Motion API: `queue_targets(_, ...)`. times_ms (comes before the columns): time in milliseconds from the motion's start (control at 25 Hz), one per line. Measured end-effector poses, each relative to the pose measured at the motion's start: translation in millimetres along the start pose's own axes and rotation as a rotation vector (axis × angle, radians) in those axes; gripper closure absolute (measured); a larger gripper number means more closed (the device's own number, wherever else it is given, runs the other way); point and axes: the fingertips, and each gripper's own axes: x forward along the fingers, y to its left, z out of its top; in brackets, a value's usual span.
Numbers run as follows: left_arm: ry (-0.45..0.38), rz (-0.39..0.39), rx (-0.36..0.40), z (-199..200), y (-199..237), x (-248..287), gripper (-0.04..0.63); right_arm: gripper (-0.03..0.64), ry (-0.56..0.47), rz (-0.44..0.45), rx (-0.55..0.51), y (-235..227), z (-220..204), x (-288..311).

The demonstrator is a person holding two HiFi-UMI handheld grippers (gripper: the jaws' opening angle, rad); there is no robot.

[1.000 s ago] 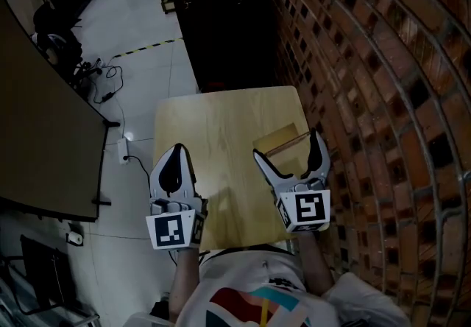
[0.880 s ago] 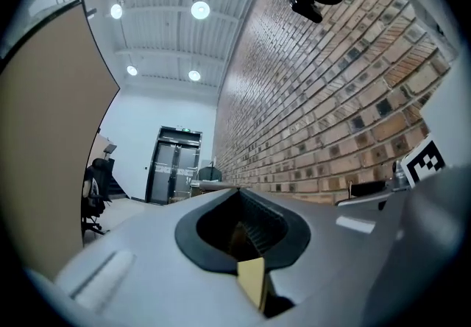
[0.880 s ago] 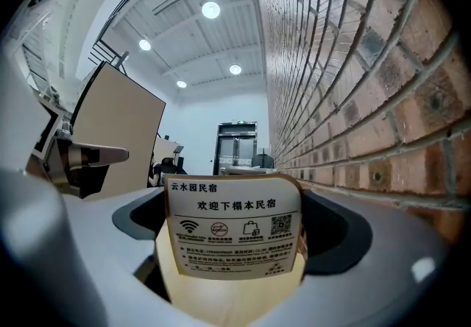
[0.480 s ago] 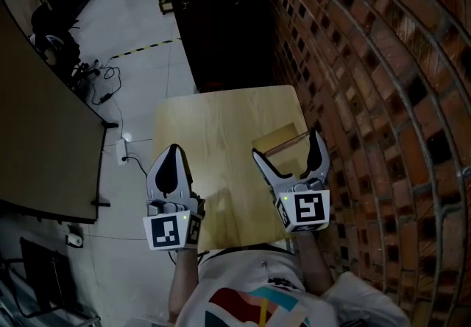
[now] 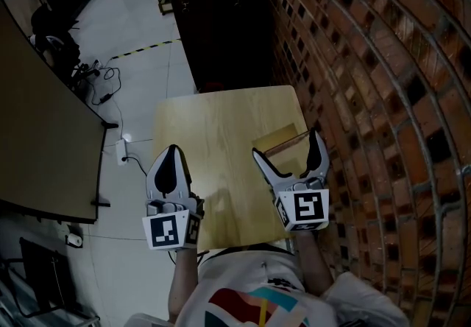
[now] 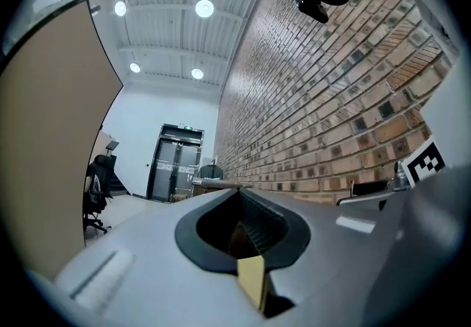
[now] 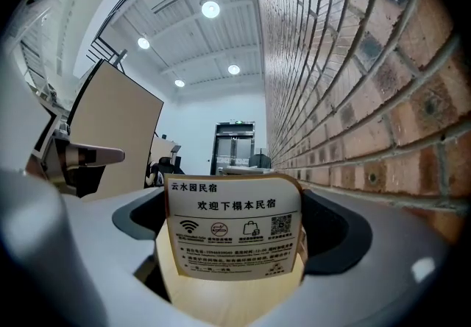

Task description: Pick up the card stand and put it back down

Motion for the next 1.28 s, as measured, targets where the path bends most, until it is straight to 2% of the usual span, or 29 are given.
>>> queue_targets(280, 0.036, -0.006, -0.011, -12.9, 2.6, -0.8, 0.591, 0.06, 0.047, -0.034, 0.098, -10.1, -30.2, 43.8)
queue_targets(440, 0.06, 0.011, -0.013, -22.0, 10.0, 0.7, 0.591, 0.06, 0.104, -0.044, 0.089, -13.4, -60.4, 80.3)
queue_targets(680, 0.106, 0.043, -0.022, -40.0, 29.7, 7.3, 0.591, 0.06, 0.225, -0.079, 0.061, -28.0, -129.6, 139.4)
queue_targets(840, 0.128, 0.076, -0.013, -48.4, 48.1, 13.7, 0.591, 0.061, 0.297, -0.111, 0.096, -39.2, -168.3, 170.1)
queue_targets(1040, 0.133, 0.131, -0.003, -50.8, 68.2, 27.2, 0.591, 0.061, 0.39, -0.142, 0.134, -46.3, -206.7, 206.7)
queue_targets(1280, 0.149, 0.14, -0.008, -58.4, 77.7, 31.6, 0.591, 0.061, 0.464, -0.18, 0.115, -53.4, -231.7, 231.3)
